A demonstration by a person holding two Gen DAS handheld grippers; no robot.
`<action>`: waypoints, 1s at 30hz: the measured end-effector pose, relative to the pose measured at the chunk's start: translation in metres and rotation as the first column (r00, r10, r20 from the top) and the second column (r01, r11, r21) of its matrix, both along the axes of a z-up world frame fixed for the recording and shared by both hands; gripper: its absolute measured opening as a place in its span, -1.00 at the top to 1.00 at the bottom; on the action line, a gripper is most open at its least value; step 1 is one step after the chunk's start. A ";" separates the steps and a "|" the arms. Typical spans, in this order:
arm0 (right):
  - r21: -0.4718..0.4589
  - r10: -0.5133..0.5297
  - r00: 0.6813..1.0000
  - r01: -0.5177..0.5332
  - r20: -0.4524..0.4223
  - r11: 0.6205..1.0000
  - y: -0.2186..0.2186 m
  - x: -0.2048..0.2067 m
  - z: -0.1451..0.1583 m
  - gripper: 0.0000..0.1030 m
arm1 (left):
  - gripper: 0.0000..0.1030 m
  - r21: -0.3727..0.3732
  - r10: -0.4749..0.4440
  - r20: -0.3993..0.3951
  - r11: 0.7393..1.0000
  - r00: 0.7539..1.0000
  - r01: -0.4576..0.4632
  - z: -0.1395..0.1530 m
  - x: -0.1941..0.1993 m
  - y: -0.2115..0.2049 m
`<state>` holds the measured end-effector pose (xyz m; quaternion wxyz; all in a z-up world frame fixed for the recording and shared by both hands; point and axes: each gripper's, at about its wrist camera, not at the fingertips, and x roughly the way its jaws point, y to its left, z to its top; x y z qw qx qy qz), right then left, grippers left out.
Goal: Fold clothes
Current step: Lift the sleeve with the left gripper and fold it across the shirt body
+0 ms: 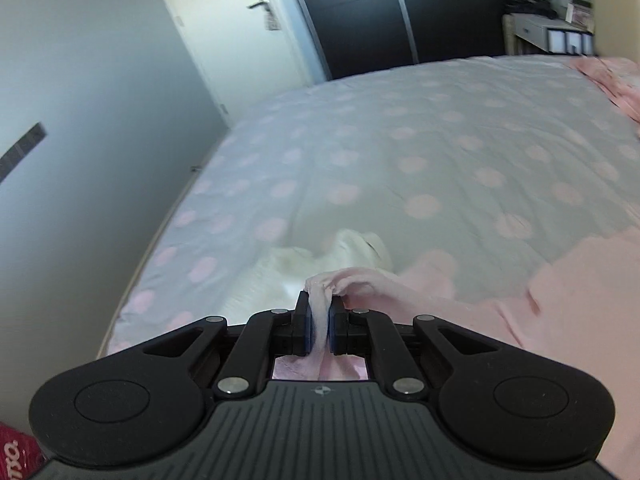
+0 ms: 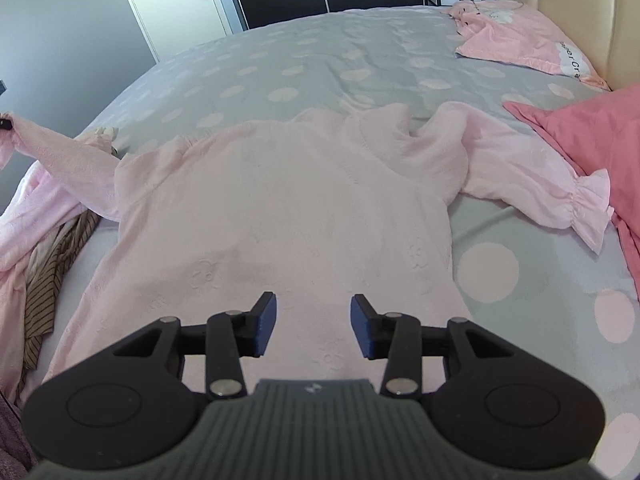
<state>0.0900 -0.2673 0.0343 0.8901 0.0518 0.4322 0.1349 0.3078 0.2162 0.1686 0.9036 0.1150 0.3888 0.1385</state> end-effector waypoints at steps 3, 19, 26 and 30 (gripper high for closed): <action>0.010 0.001 1.000 -0.001 0.009 1.000 -0.001 0.000 0.003 0.11 | 0.89 0.033 -0.002 0.045 0.999 0.999 0.001 0.017 0.007 -0.009; 0.042 0.013 0.999 -0.014 0.036 0.999 -0.004 -0.005 0.014 0.07 | 0.89 0.114 -0.203 0.075 0.974 0.976 0.194 0.040 0.006 -0.072; 0.042 0.025 0.999 -0.026 0.037 0.999 -0.001 -0.004 0.015 0.07 | 0.88 0.098 -0.502 0.083 0.864 0.861 0.494 0.038 -0.003 -0.186; 0.037 0.022 0.999 -0.024 0.034 0.999 -0.002 -0.005 0.014 0.06 | 0.88 0.051 -0.614 0.017 0.789 0.789 0.612 0.010 0.001 -0.249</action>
